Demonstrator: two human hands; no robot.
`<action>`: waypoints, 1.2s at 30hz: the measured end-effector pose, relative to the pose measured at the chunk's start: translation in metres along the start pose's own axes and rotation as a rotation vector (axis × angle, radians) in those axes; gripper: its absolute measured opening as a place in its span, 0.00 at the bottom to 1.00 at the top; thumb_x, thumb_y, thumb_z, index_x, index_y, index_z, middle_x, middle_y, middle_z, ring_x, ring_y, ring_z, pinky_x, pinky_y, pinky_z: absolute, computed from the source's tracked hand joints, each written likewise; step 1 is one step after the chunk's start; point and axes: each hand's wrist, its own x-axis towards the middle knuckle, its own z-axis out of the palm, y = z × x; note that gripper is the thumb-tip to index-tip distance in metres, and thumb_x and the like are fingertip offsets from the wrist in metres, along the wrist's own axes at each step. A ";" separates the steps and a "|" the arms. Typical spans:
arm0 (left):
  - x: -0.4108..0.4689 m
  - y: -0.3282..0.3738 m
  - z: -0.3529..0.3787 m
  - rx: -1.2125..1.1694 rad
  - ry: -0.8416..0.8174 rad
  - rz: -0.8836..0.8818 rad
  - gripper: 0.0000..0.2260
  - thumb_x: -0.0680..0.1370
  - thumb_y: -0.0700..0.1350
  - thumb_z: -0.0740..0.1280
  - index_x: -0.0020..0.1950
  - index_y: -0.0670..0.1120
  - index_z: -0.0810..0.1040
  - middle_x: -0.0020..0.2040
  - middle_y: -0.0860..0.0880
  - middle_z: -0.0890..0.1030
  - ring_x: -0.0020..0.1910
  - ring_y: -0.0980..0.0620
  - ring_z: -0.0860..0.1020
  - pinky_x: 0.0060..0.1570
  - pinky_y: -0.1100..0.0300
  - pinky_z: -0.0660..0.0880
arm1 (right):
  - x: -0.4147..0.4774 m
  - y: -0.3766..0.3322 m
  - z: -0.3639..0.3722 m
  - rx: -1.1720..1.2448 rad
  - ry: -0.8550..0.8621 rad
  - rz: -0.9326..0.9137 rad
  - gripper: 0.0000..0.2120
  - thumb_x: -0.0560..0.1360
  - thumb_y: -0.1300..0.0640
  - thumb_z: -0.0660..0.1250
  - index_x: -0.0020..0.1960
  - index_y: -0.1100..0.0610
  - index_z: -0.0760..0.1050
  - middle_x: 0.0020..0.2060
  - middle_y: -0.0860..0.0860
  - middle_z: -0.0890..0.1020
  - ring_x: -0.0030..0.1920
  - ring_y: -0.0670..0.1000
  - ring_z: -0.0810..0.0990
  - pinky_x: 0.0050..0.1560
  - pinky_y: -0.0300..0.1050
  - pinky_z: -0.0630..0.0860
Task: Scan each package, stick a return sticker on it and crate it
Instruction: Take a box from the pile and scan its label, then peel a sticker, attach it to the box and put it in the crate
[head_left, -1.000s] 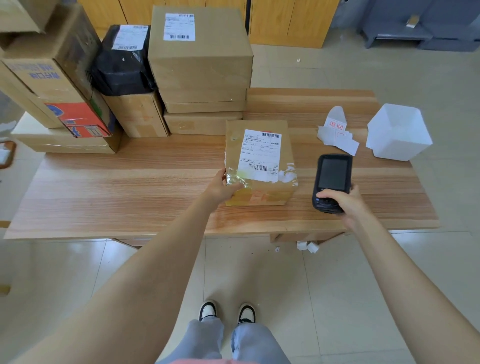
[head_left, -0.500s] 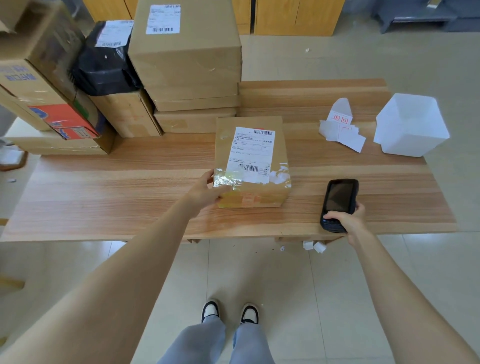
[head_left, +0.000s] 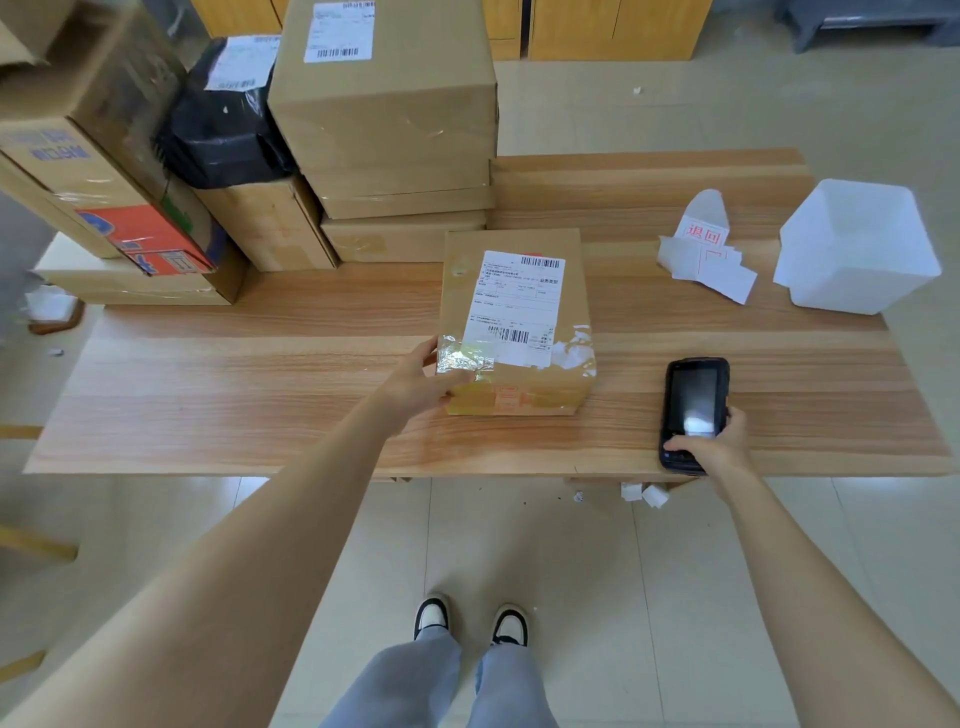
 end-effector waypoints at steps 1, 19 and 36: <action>0.000 0.000 0.000 0.003 0.000 0.000 0.30 0.75 0.41 0.71 0.74 0.51 0.63 0.67 0.50 0.71 0.59 0.48 0.77 0.57 0.55 0.76 | 0.001 0.000 -0.001 -0.022 -0.003 0.017 0.40 0.62 0.74 0.75 0.69 0.64 0.61 0.60 0.58 0.74 0.57 0.57 0.74 0.57 0.50 0.72; -0.004 0.011 -0.005 0.168 -0.043 0.017 0.34 0.76 0.46 0.70 0.77 0.47 0.56 0.72 0.49 0.67 0.62 0.49 0.72 0.47 0.59 0.74 | -0.035 -0.059 -0.012 -0.135 0.052 0.043 0.27 0.68 0.69 0.72 0.65 0.63 0.68 0.60 0.61 0.75 0.57 0.59 0.74 0.55 0.52 0.73; 0.054 0.150 0.031 0.561 0.117 0.359 0.33 0.74 0.52 0.71 0.75 0.46 0.61 0.73 0.44 0.63 0.70 0.46 0.66 0.62 0.59 0.65 | 0.027 -0.158 -0.017 -0.178 0.057 -0.084 0.32 0.74 0.62 0.68 0.74 0.59 0.60 0.68 0.57 0.70 0.64 0.56 0.72 0.54 0.44 0.68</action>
